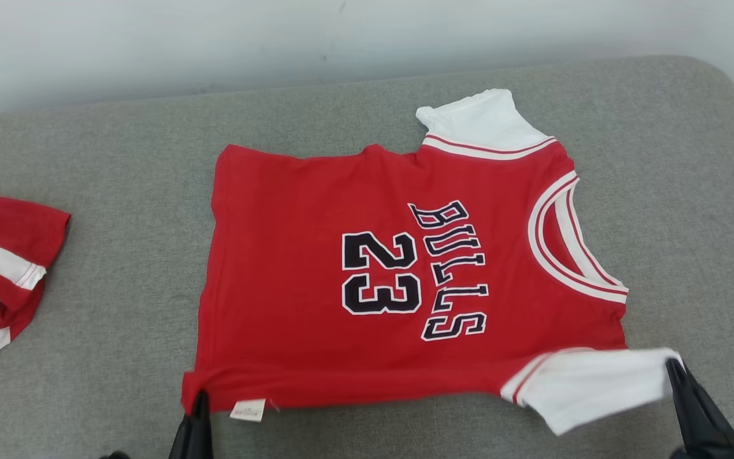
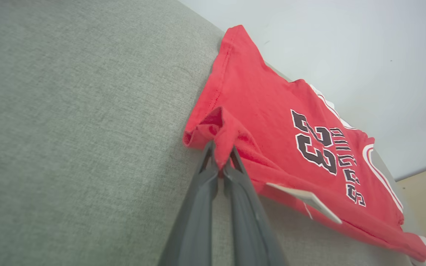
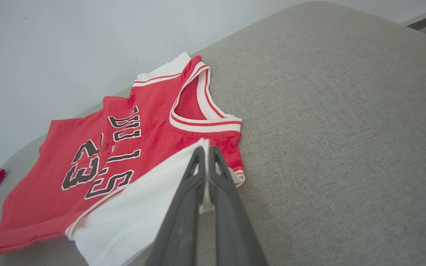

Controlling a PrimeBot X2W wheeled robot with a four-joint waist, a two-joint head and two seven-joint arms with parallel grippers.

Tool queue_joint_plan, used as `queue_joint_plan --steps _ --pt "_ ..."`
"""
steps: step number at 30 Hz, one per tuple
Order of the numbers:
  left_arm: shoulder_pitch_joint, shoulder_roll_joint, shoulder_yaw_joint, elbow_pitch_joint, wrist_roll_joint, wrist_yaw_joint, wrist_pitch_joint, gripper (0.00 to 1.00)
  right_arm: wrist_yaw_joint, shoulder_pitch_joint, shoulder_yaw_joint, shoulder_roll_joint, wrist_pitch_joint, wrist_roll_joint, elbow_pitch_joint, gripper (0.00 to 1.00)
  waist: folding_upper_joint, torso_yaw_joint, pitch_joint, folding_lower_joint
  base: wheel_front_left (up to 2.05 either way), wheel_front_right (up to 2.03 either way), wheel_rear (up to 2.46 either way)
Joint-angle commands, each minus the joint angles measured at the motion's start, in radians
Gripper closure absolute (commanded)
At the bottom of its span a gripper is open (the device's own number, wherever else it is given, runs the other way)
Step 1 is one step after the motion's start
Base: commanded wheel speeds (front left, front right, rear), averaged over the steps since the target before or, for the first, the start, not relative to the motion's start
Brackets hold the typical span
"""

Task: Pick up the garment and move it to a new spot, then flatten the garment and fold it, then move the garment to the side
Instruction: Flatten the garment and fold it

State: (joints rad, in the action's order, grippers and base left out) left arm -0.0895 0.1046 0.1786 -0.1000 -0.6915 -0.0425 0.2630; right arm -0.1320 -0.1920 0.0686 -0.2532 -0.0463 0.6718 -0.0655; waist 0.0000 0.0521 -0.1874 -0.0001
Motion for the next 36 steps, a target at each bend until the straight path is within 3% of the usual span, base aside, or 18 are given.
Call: queue_joint_plan --steps 1,9,19,20,21,22,27,36 --pt "0.019 0.002 0.002 0.002 0.008 0.007 0.002 1.00 0.003 0.026 -0.004 0.001 -0.007 0.008 -0.002 1.00 0.0000 0.005 -0.001 0.0001 0.00 0.00 0.00" --pt "0.143 0.019 0.028 -0.040 0.038 0.008 -0.033 1.00 0.003 0.235 -0.049 -0.018 -0.075 -0.014 0.084 1.00 0.0000 0.015 -0.024 0.0001 0.00 0.00 0.00" --pt "0.326 0.026 0.039 -0.177 0.052 0.032 -0.042 1.00 0.003 0.518 -0.109 -0.026 -0.050 -0.001 0.351 1.00 0.0000 0.009 -0.056 0.0001 0.00 0.00 0.00" --pt "0.337 0.027 0.039 -0.188 0.056 0.033 -0.039 0.89 0.003 0.540 -0.118 -0.027 -0.037 -0.001 0.377 0.84 0.0000 0.008 -0.058 0.0001 0.00 0.00 0.00" --pt "0.345 0.028 0.040 -0.198 0.061 0.033 -0.035 0.51 0.003 0.559 -0.128 -0.027 -0.024 0.002 0.397 0.57 0.0000 0.007 -0.059 0.0001 0.00 0.00 0.00" --pt "0.352 0.028 0.041 -0.208 0.065 0.031 -0.032 0.00 0.003 0.574 -0.137 -0.028 -0.011 0.006 0.419 0.00 0.0000 0.006 -0.059 0.0001 0.00 0.00 0.00" --pt "0.367 0.026 0.026 -0.235 0.071 0.036 -0.014 0.00 0.003 0.589 -0.184 -0.057 0.069 0.011 0.493 0.00 0.0000 -0.007 -0.049 0.0001 0.00 0.00 0.00" --pt "0.259 0.032 0.005 -0.243 0.086 0.047 0.000 0.00 0.003 0.437 -0.249 -0.125 0.171 0.009 0.508 0.00 0.0000 -0.008 -0.029 0.0001 0.00 0.00 0.00"
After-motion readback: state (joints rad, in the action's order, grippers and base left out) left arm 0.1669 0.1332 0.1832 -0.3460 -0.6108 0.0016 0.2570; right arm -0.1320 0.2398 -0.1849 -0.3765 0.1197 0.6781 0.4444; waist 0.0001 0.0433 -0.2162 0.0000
